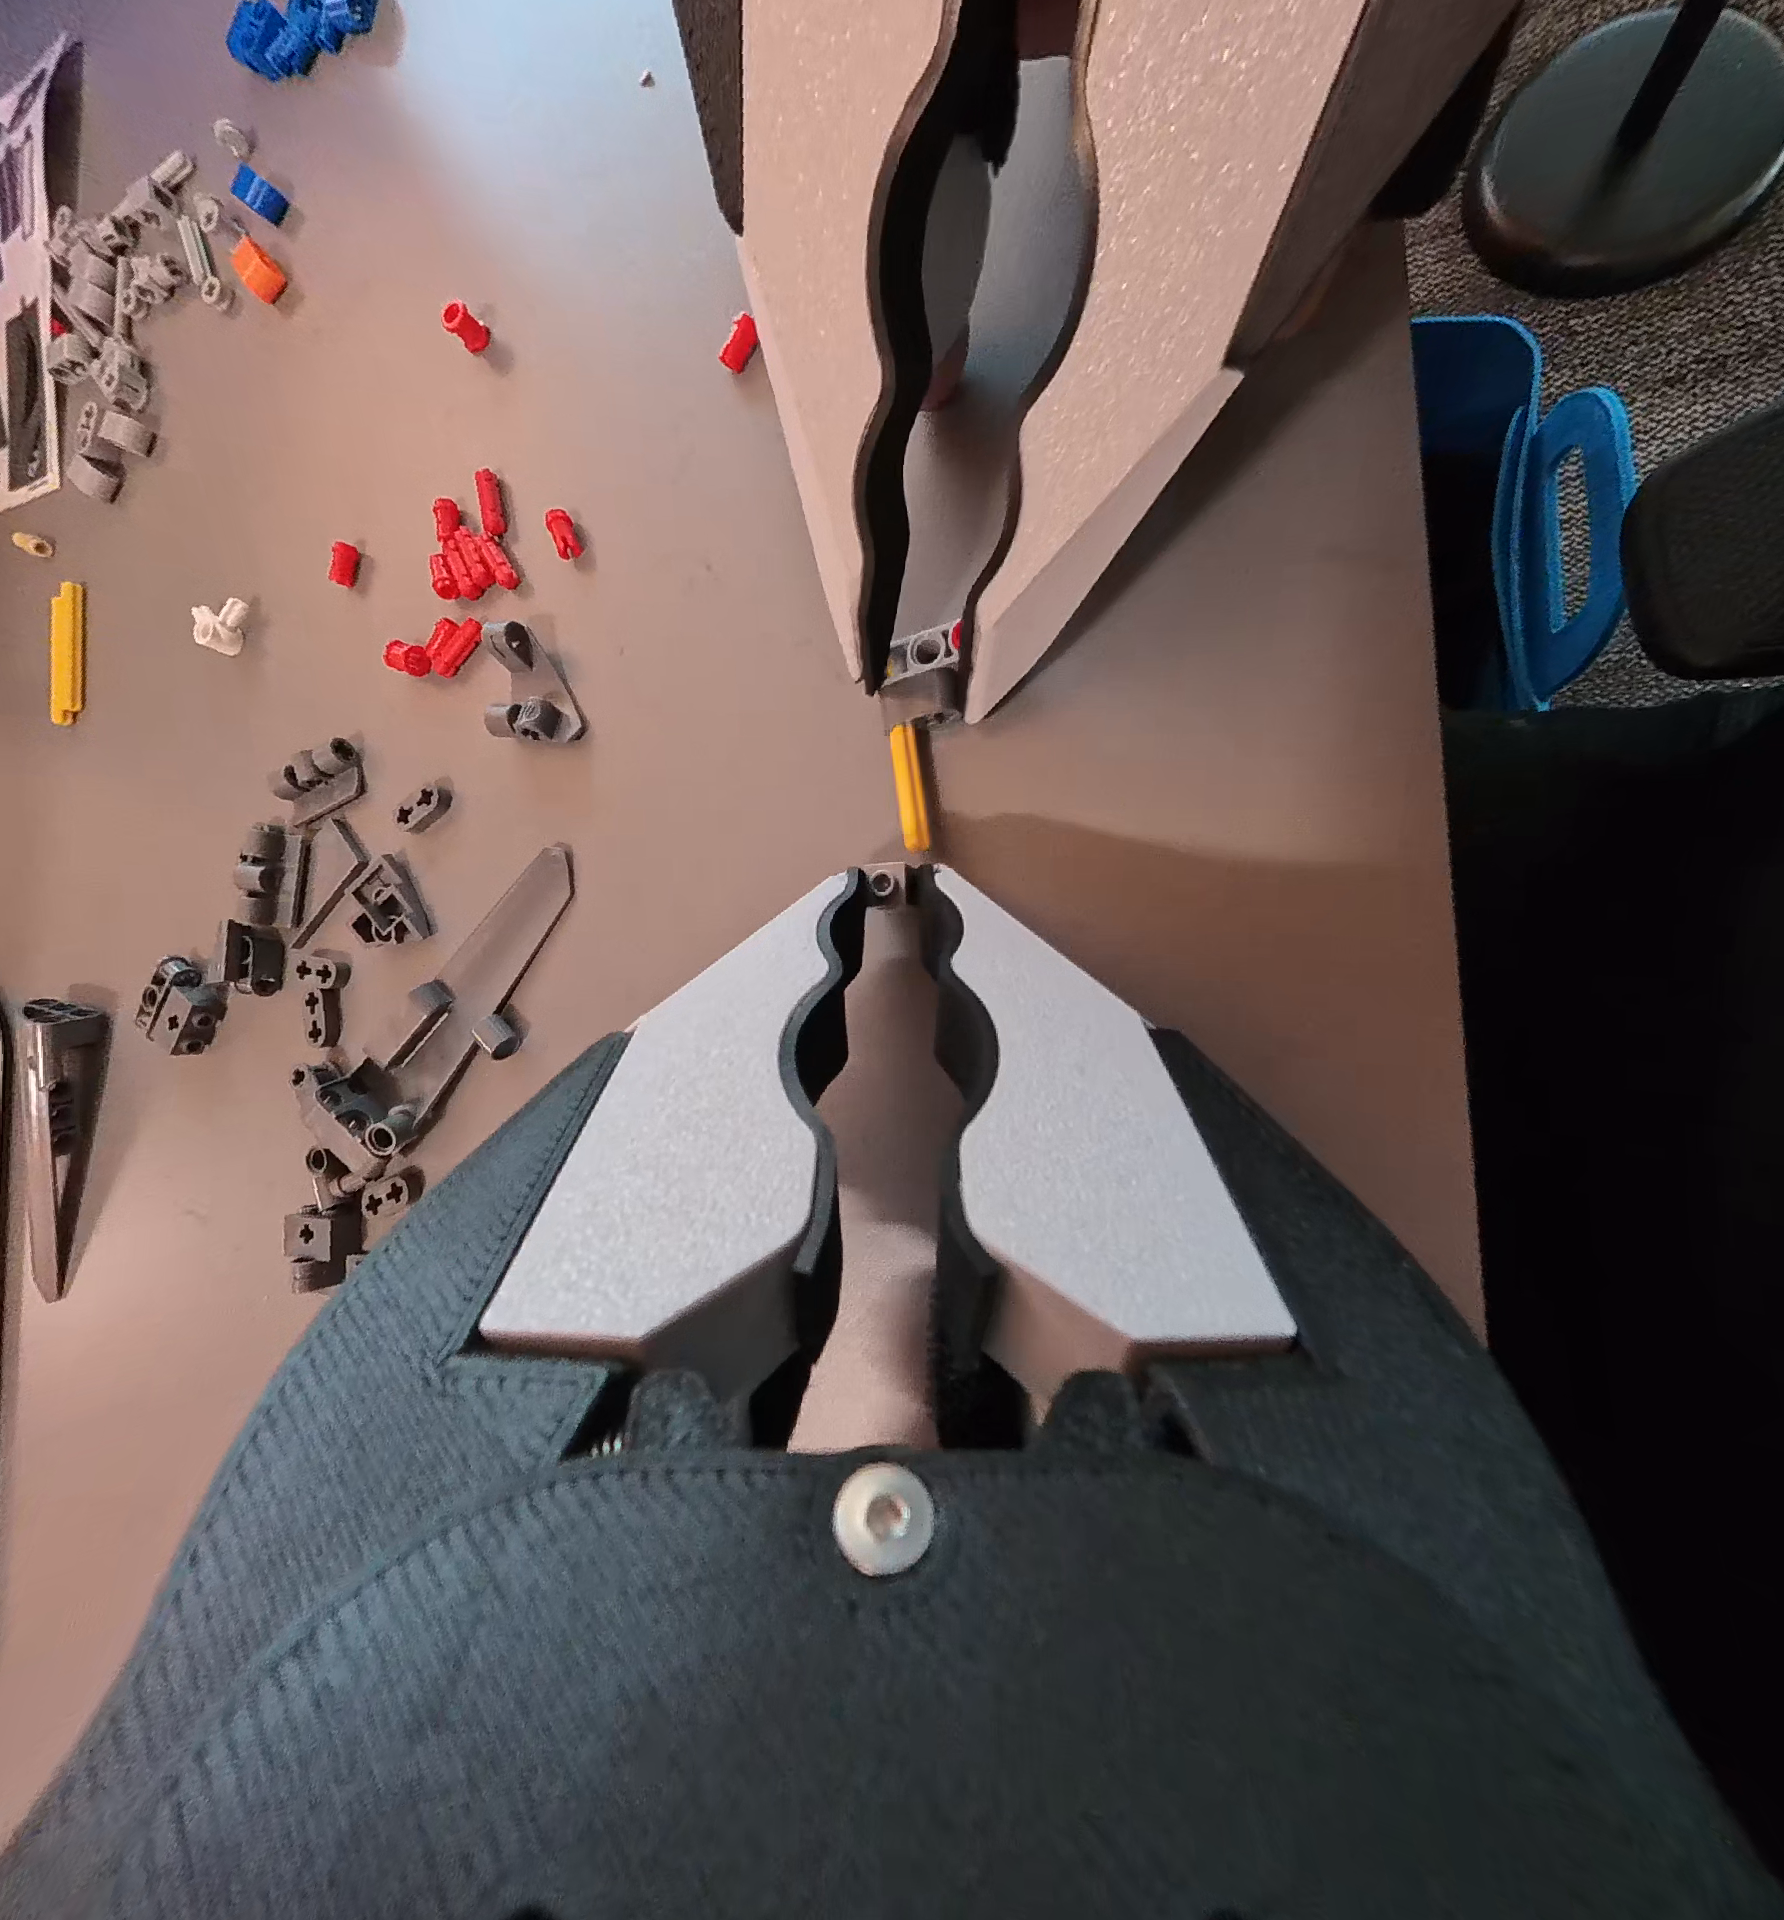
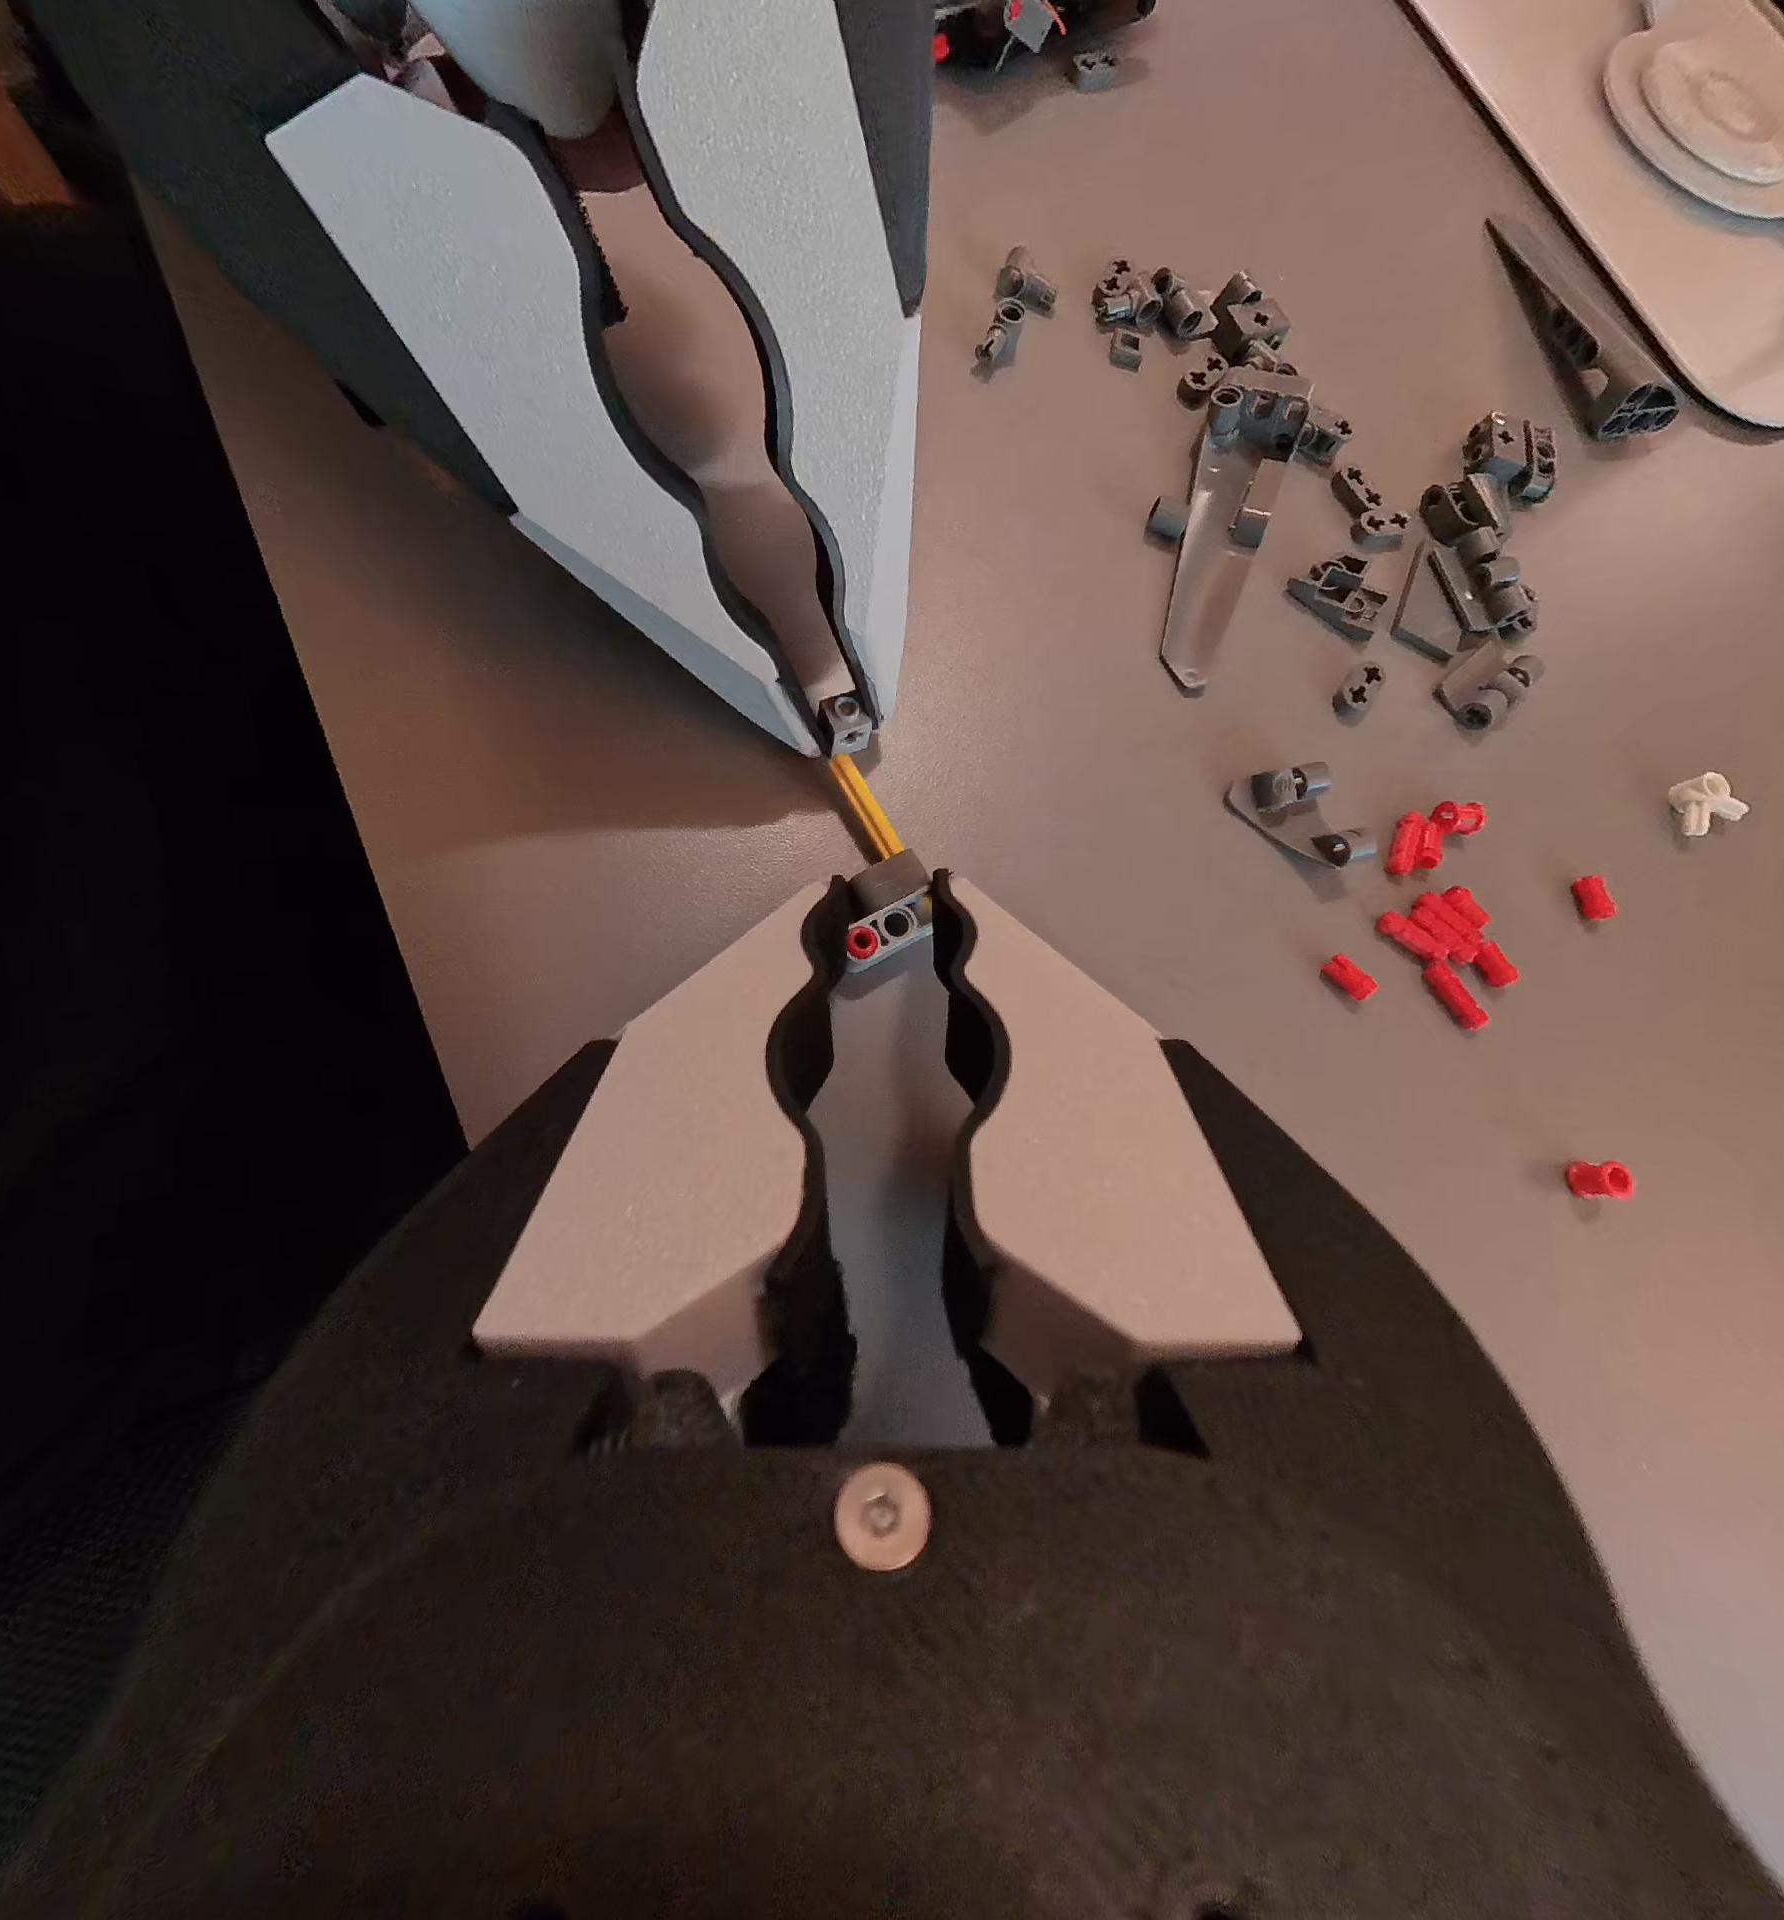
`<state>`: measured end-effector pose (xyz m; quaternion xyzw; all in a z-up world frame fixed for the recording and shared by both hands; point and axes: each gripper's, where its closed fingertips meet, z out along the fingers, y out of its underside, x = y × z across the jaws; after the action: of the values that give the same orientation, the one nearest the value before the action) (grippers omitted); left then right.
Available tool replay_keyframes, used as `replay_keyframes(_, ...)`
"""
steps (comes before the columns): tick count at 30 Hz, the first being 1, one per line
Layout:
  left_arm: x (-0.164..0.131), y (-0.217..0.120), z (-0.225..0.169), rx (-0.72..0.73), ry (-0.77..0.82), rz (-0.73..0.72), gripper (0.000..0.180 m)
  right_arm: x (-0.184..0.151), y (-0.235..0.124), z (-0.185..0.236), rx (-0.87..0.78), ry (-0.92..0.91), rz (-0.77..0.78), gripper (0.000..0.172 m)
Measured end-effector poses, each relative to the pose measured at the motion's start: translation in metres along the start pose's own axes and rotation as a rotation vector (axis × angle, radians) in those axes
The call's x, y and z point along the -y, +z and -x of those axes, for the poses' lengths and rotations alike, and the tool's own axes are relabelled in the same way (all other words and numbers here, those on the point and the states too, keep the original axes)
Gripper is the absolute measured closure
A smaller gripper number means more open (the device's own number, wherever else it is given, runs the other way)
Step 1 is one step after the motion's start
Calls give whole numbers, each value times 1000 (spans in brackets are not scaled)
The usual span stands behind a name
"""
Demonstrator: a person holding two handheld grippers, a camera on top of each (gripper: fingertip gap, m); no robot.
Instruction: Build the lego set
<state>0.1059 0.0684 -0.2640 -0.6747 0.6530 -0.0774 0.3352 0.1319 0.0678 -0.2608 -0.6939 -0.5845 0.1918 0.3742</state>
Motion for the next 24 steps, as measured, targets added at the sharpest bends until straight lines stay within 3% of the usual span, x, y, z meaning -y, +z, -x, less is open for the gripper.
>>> replay_keyframes(24,0,0,-3,-12,-69,-27,173,4,3,0,-96,-60,-3,162)
